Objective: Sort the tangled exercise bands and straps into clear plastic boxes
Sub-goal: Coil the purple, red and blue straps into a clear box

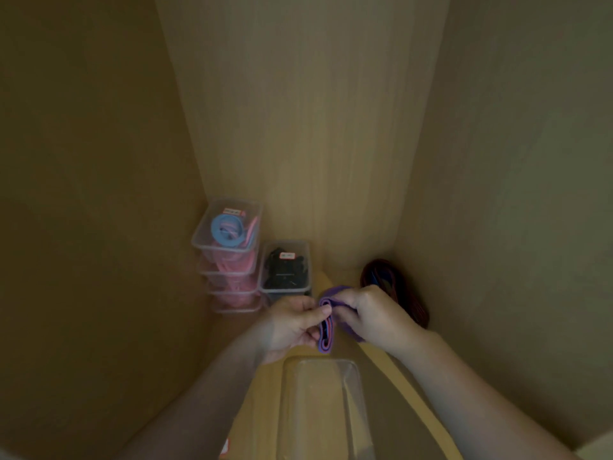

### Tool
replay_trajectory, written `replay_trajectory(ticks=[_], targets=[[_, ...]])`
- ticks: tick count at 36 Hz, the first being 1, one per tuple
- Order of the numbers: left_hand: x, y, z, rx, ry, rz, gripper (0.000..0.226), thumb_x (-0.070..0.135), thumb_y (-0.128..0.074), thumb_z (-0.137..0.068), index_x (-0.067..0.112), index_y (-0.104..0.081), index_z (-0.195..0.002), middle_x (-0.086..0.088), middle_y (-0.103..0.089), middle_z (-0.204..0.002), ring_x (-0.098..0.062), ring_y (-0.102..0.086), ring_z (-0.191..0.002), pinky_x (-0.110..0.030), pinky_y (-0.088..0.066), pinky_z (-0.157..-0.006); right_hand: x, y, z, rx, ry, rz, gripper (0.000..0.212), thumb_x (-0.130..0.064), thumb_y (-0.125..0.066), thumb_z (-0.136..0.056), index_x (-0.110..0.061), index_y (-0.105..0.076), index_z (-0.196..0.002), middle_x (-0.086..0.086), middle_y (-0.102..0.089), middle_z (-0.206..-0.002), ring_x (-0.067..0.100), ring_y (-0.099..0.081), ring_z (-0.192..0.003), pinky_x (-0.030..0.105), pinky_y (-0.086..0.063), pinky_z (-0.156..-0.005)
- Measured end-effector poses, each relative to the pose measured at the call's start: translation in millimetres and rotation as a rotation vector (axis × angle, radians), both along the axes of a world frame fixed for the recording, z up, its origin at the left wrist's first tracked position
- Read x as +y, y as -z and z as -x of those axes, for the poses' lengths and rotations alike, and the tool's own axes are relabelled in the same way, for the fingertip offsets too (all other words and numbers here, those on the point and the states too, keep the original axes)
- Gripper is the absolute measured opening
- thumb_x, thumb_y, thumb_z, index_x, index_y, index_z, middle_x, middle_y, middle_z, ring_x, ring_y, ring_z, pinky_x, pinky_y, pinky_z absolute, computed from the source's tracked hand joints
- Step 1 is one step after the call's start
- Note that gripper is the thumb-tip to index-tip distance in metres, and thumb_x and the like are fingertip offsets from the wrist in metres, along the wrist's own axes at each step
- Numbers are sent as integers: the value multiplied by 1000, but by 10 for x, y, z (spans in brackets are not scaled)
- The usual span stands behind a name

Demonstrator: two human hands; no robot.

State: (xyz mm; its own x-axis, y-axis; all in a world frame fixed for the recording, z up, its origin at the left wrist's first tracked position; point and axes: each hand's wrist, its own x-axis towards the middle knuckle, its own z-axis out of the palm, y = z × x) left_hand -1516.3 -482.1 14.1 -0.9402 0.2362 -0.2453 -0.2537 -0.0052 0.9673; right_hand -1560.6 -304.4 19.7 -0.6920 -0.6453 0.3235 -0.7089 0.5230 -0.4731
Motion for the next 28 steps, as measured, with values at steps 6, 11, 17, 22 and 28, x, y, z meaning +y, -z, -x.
replay_trajectory(ticks=[6, 11, 17, 22, 28], targets=[[115, 28, -20, 40, -165, -120, 17, 11, -48, -99, 6, -58, -87, -2, -60, -61, -4, -54, -47, -16, -48, -49, -35, 54, -105, -109, -51, 89, 20, -6, -51, -93, -12, -67, -104, -17, -56, -76, -10, -53, -65, 10, -38, -64], [96, 13, 41, 42, -311, -266, 18, 11, -44, -100, 5, -57, -88, -10, -60, -68, -10, -59, -54, -22, -54, -55, -27, 90, -141, -193, -72, 126, 36, -2, -51, -86, -20, -62, -115, -4, -66, -101, 0, -60, -93, 21, -49, -82], [77, 17, 77, -10, -435, -524, 14, 4, -43, -98, -3, -54, -95, -19, -63, -73, -18, -64, -55, -28, -57, -55, -38, 183, -119, -147, 27, 121, 28, -38, -64, -86, -26, -63, -111, -5, -68, -92, 6, -64, -86, 32, -52, -78], [23, -11, 6, -156, -313, -375, 20, 7, -39, -95, 2, -58, -100, -18, -67, -89, -19, -68, -63, -30, -58, -64, 31, 227, -61, 8, 37, -18, 38, -50, -43, -94, -20, -63, -107, -3, -68, -96, 14, -63, -89, 38, -51, -75], [-196, -7, -36, 32, 148, 234, 11, 29, -60, -93, 21, -67, -92, 6, -70, -79, -3, -63, -71, -19, -48, -66, 78, 223, -75, 61, -119, -239, 22, -42, -43, -97, -26, -57, -106, -1, -61, -95, 20, -57, -89, 41, -48, -73]])
